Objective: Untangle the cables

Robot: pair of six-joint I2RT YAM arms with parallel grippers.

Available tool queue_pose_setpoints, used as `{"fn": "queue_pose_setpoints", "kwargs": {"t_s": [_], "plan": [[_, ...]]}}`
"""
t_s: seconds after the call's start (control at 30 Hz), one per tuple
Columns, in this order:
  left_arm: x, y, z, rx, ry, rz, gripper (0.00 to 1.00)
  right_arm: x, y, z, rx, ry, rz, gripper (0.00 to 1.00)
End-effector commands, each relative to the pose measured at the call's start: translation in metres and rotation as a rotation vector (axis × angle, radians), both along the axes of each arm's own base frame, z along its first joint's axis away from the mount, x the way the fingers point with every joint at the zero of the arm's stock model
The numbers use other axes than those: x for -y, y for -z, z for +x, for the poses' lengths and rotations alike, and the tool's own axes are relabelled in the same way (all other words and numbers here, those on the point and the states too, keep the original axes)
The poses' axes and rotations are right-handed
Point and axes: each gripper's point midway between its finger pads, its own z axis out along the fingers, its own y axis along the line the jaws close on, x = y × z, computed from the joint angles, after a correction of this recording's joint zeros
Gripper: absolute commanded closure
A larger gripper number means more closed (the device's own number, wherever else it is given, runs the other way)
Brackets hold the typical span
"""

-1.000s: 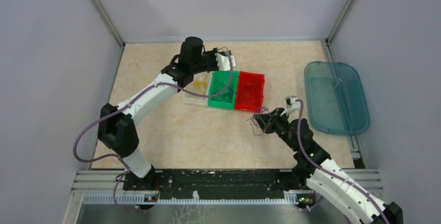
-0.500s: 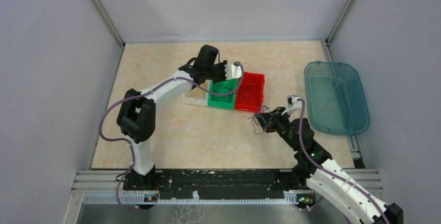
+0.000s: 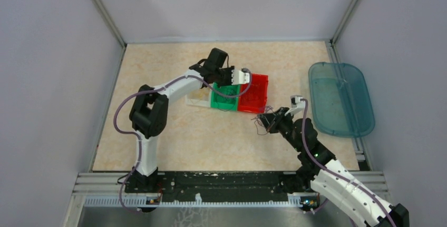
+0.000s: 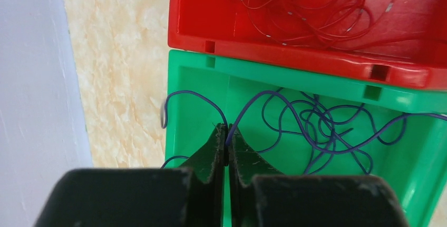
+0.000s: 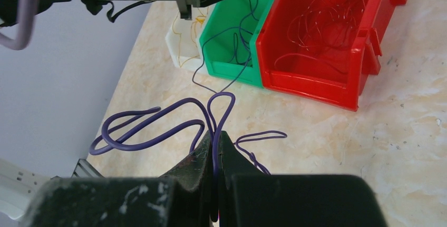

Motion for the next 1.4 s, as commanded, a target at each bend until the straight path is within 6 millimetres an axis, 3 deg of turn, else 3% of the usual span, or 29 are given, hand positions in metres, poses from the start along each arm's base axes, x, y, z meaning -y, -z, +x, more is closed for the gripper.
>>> {"fn": "queue_pose_setpoints", "kwargs": {"t_s": [0.0, 0.1, 0.2, 0.23, 0.37, 0.5, 0.6, 0.77, 0.93, 1.03, 1.1, 1.2, 1.37], "plan": [[-0.002, 0.006, 0.009, 0.004, 0.024, 0.078, 0.89, 0.0, -0.043, 0.007, 0.084, 0.021, 0.063, 1.0], [-0.006, 0.007, 0.002, -0.057, 0.036, 0.108, 0.67, 0.002, -0.045, 0.008, 0.086, 0.03, 0.062, 1.0], [-0.006, -0.015, -0.003, -0.064, 0.053, 0.073, 0.43, 0.001, -0.047, 0.009, 0.088, 0.032, 0.062, 1.0], [-0.007, -0.029, -0.005, -0.064, 0.063, 0.047, 0.35, 0.001, -0.047, 0.01, 0.087, 0.034, 0.062, 1.0], [-0.007, -0.093, -0.022, -0.111, 0.108, -0.08, 0.22, -0.004, -0.051, 0.016, 0.089, 0.03, 0.059, 1.0], [-0.028, -0.151, -0.042, -0.196, 0.107, -0.194, 0.01, -0.013, -0.072, 0.028, 0.132, 0.021, 0.064, 1.0], [-0.057, -0.183, -0.047, -0.225, 0.066, -0.272, 0.01, -0.029, -0.086, 0.046, 0.154, -0.009, 0.032, 1.0], [-0.118, -0.21, -0.039, -0.24, -0.11, -0.39, 0.01, -0.058, -0.111, 0.081, 0.177, -0.069, 0.03, 1.0], [-0.179, -0.225, -0.021, -0.24, -0.372, -0.563, 0.01, -0.084, -0.125, 0.123, 0.181, -0.095, 0.008, 1.0], [-0.214, -0.223, -0.015, -0.235, -0.521, -0.643, 0.01, -0.099, -0.124, 0.149, 0.177, -0.097, -0.025, 1.0], [-0.232, -0.224, -0.013, -0.217, -0.592, -0.686, 0.01, -0.106, -0.12, 0.167, 0.172, -0.077, -0.053, 1.0], [-0.255, -0.222, -0.012, -0.185, -0.695, -0.73, 0.01, -0.116, -0.091, 0.195, 0.132, -0.058, -0.123, 1.0], [-0.274, -0.196, -0.013, -0.208, -0.791, -0.735, 0.01, -0.129, -0.026, 0.232, 0.018, -0.025, -0.262, 1.0]]}}
